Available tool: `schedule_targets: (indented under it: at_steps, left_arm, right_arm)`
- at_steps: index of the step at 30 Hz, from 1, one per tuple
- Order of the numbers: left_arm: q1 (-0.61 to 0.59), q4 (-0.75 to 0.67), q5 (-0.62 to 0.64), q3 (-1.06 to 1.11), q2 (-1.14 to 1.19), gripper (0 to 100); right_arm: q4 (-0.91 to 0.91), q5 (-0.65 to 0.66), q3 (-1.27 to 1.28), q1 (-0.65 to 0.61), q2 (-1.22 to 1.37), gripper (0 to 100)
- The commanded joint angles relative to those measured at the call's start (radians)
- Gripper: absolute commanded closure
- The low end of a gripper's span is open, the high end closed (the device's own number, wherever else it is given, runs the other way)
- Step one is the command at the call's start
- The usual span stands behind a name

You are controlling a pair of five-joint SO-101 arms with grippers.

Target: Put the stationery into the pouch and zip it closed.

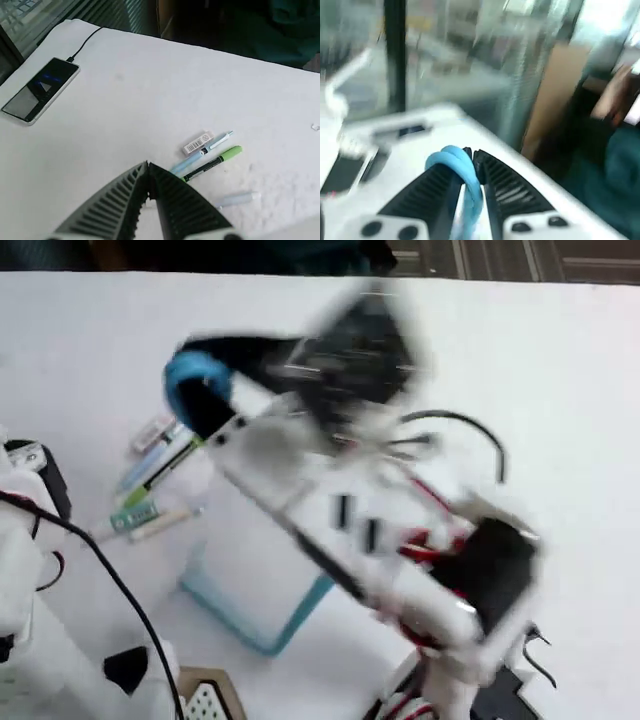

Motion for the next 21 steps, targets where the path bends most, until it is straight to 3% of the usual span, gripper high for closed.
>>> schedule_targets:
  at_steps: [1, 10, 14, 21]
  left_arm:
    - [0.05, 0.003, -0.006, 0.046, -0.056, 98]
    - [0.076, -0.107, 0.005, 0.229, -0.077, 82]
    - [0.076, -0.164, 0.097, 0.238, -0.076, 82]
    - [0.081, -0.137, 0.164, 0.239, -0.076, 82]
  right_arm:
    - [0.016, 0.003, 0.1, -0.013, -0.012, 98.1]
    - [0.11, 0.008, 0.12, -0.076, -0.039, 98.1]
    - [0.136, 0.008, 0.12, -0.082, -0.09, 98.1]
    - [0.136, 0.009, 0.12, -0.082, -0.2, 98.1]
